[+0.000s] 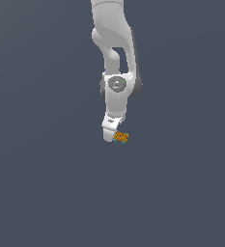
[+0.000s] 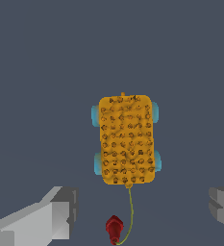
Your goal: Pick up the object and move it to a goal position.
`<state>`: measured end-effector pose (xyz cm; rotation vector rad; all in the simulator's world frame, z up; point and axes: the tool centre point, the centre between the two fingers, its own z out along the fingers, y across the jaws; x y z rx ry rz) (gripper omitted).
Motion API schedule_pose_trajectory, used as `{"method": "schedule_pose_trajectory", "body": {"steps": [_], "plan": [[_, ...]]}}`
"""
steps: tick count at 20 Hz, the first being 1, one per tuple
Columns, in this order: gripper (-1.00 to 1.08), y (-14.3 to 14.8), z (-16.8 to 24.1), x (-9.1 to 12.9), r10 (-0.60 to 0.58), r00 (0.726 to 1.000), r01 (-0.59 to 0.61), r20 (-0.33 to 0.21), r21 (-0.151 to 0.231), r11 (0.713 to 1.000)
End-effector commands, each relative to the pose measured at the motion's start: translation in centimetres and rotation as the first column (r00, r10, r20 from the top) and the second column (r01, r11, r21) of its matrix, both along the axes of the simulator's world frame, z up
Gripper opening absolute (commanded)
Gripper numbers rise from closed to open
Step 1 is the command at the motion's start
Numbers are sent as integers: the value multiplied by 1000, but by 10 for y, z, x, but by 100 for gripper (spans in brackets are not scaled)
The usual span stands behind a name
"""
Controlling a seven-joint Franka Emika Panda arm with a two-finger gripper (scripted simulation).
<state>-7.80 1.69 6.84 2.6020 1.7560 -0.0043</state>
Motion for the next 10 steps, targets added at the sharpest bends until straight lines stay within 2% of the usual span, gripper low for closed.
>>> {"method": "schedule_pose_trajectory", "body": {"steps": [1,10], "plan": [[100,2,-2,-2,30,1000,-30,1,2,1000],[100,3,-6,-4,46,999,-46,0,3,999]]}}
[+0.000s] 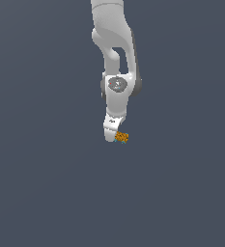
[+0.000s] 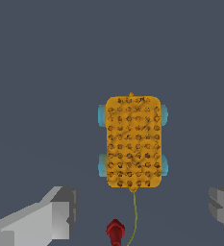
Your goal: Pick up the object and move it to a goal position.
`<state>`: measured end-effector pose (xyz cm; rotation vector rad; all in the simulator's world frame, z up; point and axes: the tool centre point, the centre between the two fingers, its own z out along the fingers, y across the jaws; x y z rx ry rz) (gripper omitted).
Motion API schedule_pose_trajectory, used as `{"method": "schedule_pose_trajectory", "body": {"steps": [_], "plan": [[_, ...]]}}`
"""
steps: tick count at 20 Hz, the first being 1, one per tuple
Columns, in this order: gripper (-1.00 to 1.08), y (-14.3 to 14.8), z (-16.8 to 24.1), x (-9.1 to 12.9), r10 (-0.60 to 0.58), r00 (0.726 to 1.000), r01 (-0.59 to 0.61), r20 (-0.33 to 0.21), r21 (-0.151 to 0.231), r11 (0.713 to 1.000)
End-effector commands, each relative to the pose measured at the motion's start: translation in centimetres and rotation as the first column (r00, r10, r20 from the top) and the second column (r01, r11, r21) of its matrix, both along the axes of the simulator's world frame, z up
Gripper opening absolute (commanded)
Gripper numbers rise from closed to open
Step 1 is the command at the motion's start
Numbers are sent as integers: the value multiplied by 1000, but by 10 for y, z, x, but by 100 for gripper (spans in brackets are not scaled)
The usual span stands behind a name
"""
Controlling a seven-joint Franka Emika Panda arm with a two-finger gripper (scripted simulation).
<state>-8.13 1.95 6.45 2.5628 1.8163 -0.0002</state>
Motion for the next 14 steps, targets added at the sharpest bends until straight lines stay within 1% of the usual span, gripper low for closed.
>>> {"method": "schedule_pose_trajectory", "body": {"steps": [1,10,14], "plan": [[100,0,-4,0,1,1000,-1,0,0,1000],[100,0,-40,-1,5,1000,-5,-1,0,1000],[100,0,-48,-1,6,1000,-6,0,0,1000]]}}
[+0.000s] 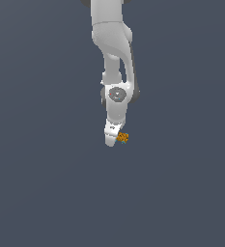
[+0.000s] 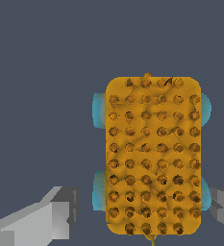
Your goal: Pick up the object and move it to a goal position.
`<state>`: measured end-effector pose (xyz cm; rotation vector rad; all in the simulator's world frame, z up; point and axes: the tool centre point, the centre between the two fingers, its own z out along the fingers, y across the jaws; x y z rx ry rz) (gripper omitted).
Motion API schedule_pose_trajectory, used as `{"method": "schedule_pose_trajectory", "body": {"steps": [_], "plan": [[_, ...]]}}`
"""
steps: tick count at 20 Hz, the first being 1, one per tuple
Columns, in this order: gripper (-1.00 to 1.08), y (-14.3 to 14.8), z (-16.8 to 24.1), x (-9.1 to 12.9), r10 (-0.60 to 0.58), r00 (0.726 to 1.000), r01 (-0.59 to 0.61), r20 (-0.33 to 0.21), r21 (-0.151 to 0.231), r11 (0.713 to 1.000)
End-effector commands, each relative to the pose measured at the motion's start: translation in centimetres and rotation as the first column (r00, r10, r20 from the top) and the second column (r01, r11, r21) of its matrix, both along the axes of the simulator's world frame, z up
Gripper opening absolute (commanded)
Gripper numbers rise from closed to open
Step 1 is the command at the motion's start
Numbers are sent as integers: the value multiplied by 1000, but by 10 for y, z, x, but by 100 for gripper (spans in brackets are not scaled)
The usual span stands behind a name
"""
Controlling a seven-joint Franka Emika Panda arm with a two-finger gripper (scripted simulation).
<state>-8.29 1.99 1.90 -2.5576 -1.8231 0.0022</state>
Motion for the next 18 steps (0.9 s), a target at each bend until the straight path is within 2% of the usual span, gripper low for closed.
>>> {"method": "schedule_pose_trajectory", "body": {"steps": [1,2,3,18], "plan": [[100,0,-4,0,1,1000,-1,1,0,1000],[100,0,-4,0,1,1000,-1,1,0,1000],[-100,0,-4,0,1,1000,-1,1,0,1000],[-100,2,4,3,1,1000,-1,3,-1,1000]]}}
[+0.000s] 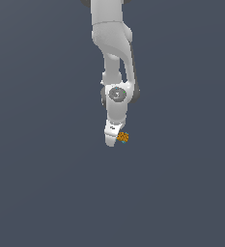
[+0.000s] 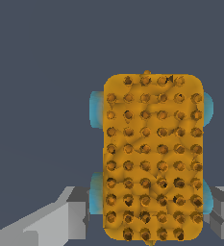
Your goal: Pick up the object and move it to a goal position.
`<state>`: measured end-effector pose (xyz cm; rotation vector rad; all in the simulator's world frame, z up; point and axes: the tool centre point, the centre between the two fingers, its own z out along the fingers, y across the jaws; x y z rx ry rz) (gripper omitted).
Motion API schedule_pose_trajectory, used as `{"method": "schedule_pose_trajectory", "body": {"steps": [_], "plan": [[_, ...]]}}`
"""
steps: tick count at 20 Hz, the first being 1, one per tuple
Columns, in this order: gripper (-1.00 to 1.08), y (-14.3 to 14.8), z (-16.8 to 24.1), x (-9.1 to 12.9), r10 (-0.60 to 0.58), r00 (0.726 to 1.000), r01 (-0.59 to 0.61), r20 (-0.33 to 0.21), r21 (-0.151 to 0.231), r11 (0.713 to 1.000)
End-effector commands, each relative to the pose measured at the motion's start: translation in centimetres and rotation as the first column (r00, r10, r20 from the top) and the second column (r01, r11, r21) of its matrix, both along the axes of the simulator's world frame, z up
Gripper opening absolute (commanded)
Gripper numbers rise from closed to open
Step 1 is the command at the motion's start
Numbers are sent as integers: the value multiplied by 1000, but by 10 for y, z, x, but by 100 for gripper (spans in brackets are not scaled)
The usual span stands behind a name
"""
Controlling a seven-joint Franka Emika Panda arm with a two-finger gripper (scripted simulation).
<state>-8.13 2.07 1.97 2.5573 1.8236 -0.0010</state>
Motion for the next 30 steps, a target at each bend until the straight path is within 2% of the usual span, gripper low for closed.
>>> {"method": "schedule_pose_trajectory", "body": {"steps": [1,11,30], "plan": [[-100,2,7,2,0,1000,0,2,0,1000],[-100,19,67,17,2,1000,-2,0,1,1000],[-100,72,255,68,3,1000,-3,-1,4,1000]]}}
